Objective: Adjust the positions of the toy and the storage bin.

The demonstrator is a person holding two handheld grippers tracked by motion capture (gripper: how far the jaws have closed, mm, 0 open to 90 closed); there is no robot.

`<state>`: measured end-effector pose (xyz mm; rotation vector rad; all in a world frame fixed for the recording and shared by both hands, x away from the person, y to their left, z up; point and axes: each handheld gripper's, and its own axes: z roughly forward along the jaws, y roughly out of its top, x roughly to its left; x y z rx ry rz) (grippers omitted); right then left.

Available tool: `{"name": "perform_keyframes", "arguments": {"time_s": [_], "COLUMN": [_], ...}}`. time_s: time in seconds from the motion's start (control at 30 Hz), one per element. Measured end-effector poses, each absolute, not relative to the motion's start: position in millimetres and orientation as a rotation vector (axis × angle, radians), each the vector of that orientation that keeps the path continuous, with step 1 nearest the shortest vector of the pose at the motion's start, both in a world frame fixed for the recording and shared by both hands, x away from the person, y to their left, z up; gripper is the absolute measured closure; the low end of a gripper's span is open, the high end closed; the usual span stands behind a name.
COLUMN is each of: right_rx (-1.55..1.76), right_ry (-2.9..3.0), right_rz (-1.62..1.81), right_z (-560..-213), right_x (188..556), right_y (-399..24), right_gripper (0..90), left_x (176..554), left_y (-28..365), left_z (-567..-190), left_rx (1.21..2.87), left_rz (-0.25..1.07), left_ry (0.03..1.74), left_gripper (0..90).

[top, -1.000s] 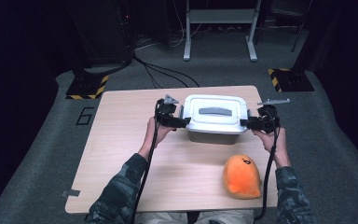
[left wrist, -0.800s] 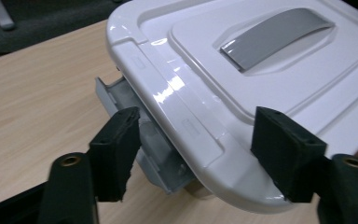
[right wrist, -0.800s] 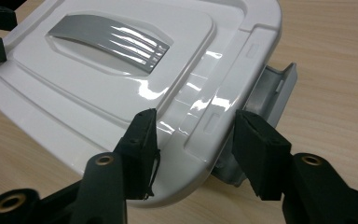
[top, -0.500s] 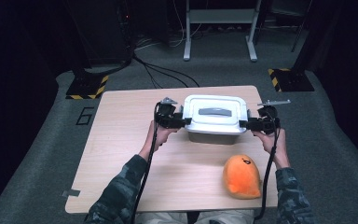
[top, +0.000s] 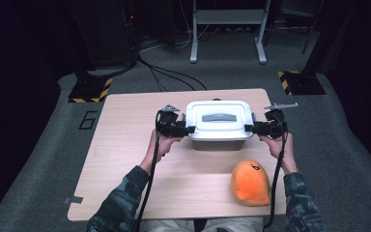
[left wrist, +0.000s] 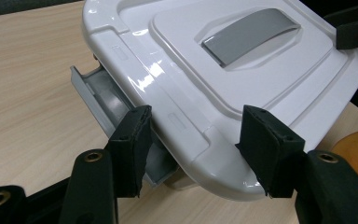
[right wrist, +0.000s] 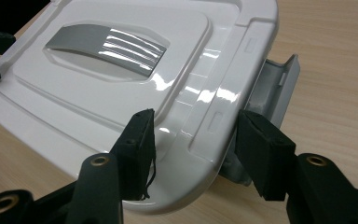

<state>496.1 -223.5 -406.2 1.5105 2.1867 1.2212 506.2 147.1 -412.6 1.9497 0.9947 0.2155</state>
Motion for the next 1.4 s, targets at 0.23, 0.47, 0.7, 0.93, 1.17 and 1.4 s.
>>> {"name": "perform_keyframes", "arguments": {"time_s": [0.23,0.47,0.7,0.93,1.17,1.4], "right_rx": [1.491,1.463,1.419,1.45,1.52,1.531], "right_ry": [2.188,2.127,2.084,2.064,2.058,2.057], "right_rz": [1.187,1.181,1.134,1.12,1.115,1.079], "right_z": [-404,-395,-403,-432,-470,-494], "right_x": [495,479,453,430,414,406], "right_y": [-221,-242,-266,-288,-303,-304], "right_gripper": [32.2,14.7,10.1,10.1,10.6,10.7], "left_x": [506,514,526,540,551,557], "left_y": [145,139,126,107,88,76], "left_z": [-411,-402,-394,-391,-392,-396], "left_rx": [1.978,2.018,2.023,2.052,2.08,2.119], "left_rz": [0.28,0.367,0.375,0.361,0.354,0.362], "left_ry": [0.952,0.864,0.772,0.703,0.65,0.599], "left_gripper": [39.9,19.5,14.3,15.2,20.9,35.5]}}
